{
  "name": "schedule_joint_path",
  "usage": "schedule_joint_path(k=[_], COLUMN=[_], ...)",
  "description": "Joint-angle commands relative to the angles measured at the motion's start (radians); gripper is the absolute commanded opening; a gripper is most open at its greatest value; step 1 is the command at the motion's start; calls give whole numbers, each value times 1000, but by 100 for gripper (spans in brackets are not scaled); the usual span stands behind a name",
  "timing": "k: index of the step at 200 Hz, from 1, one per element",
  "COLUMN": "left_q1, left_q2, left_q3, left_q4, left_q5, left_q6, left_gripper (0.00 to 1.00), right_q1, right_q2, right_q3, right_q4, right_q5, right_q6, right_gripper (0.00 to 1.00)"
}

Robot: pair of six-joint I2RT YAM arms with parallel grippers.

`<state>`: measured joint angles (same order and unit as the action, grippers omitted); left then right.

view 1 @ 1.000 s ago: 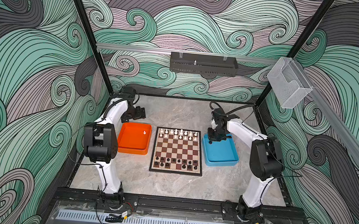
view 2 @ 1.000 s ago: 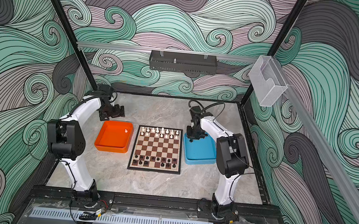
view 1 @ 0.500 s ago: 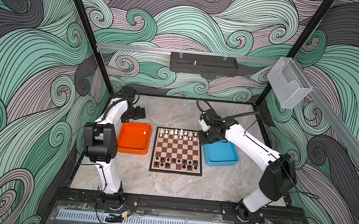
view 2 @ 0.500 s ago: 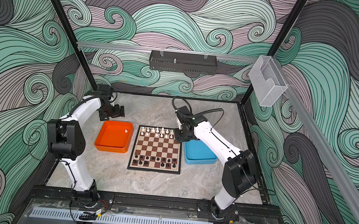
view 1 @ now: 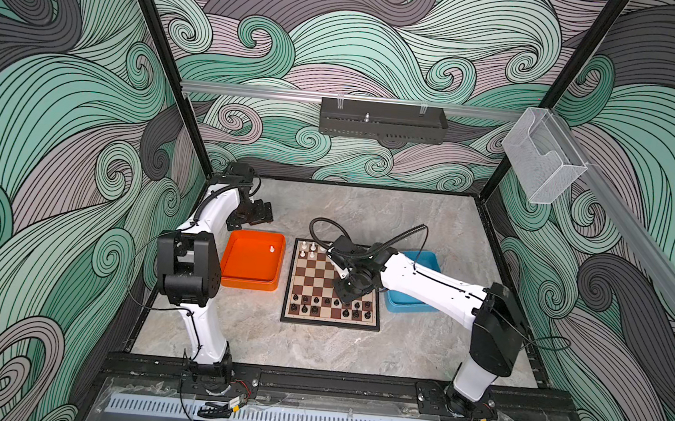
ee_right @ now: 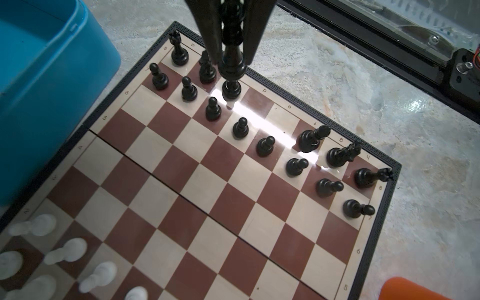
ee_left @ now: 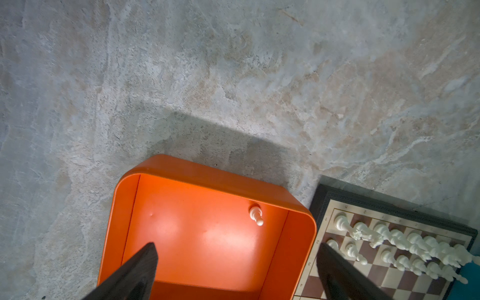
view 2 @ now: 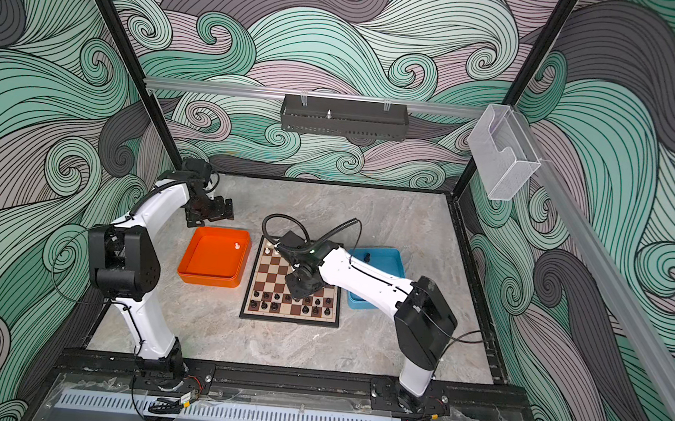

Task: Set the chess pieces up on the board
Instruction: 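Lift the black king and carry it over the board's near rows with the right gripper, then lower the black king onto the empty near-row square with the right gripper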

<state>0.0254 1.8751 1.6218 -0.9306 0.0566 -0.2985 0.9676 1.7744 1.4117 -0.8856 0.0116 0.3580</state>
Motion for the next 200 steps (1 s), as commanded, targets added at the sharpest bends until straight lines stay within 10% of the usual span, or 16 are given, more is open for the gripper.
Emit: schedule_joint_path(k=[1,200], left_q1=[8,7], left_q2=[3,13], left_q3=[25,24], left_q4=[-13,-11], left_q5=[-14,-6], left_q6=[-3,-5], left_gripper=[98,98], right_q1=[25,58], right_q2=[24,43], right_q3=[21,-38], right_q4=[35,89], right_q5=[30,37], right_q6=[25,86], right_gripper=[14,14])
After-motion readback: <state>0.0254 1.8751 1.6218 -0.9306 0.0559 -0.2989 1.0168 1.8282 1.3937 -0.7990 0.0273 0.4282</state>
